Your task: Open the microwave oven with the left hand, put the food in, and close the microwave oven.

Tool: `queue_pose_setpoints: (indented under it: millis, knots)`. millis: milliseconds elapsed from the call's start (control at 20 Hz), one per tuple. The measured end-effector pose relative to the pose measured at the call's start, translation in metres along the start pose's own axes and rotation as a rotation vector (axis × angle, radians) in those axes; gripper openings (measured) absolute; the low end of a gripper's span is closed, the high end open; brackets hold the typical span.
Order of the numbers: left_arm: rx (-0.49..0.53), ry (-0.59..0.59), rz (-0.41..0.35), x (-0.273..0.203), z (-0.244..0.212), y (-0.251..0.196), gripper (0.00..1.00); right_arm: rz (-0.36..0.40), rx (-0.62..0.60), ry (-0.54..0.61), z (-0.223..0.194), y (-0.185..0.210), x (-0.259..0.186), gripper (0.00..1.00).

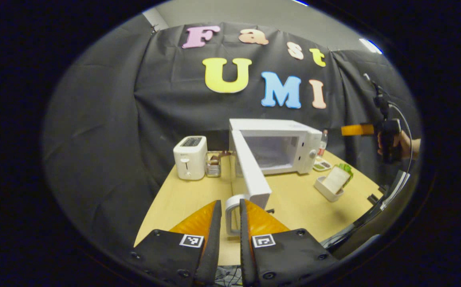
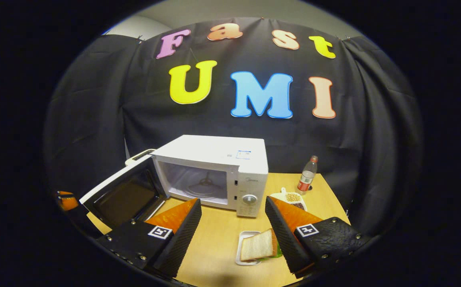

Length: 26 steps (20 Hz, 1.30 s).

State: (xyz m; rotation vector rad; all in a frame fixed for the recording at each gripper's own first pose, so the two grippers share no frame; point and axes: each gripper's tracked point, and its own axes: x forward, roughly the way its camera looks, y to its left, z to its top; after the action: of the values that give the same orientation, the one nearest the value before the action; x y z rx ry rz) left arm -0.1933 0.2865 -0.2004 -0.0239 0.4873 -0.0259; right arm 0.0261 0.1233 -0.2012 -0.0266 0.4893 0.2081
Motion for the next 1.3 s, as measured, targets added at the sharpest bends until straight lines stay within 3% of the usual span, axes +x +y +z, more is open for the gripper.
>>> queue_pose_setpoints:
  millis: [100,200,250,350,600,850,1050,1100,1150,1250,1300]
  knots:
    - [-0.022,-0.115,0.001,0.004,0.054,-0.029,0.26,-0.01,0.042,0.069,-0.02,-0.03,0.008,0.98]
    - [-0.066,-0.203,-0.024,0.016,0.097,-0.067,0.65,-0.019,0.102,0.158,-0.043,-0.057,0.015,0.97]
    - [-0.068,-0.24,-0.029,0.028,0.114,-0.083,0.89,-0.023,0.129,0.202,-0.056,-0.069,0.018,0.97]
    - [-0.054,-0.29,-0.045,0.048,0.139,-0.111,1.0,-0.012,0.181,0.281,-0.082,-0.085,0.023,0.97]
    - [-0.041,-0.311,-0.132,0.089,0.169,-0.176,0.98,0.072,0.317,0.472,-0.148,-0.1,0.048,0.98]
    - [-0.027,-0.241,-0.117,0.099,0.145,-0.187,0.97,0.134,0.467,0.642,-0.203,-0.088,0.072,0.98]
    - [-0.027,-0.203,-0.073,0.098,0.133,-0.175,0.96,0.178,0.567,0.681,-0.207,-0.076,0.079,0.93]
    - [-0.03,-0.196,-0.067,0.097,0.13,-0.171,0.96,0.183,0.59,0.687,-0.205,-0.074,0.083,0.77]
    - [-0.032,-0.193,-0.062,0.097,0.129,-0.169,0.96,0.196,0.611,0.691,-0.203,-0.069,0.083,0.71]
    - [-0.031,-0.19,-0.05,0.099,0.129,-0.162,0.96,0.199,0.628,0.703,-0.201,-0.066,0.084,0.46]
    - [-0.032,-0.19,-0.046,0.099,0.129,-0.161,0.96,0.198,0.635,0.706,-0.198,-0.066,0.084,0.4]
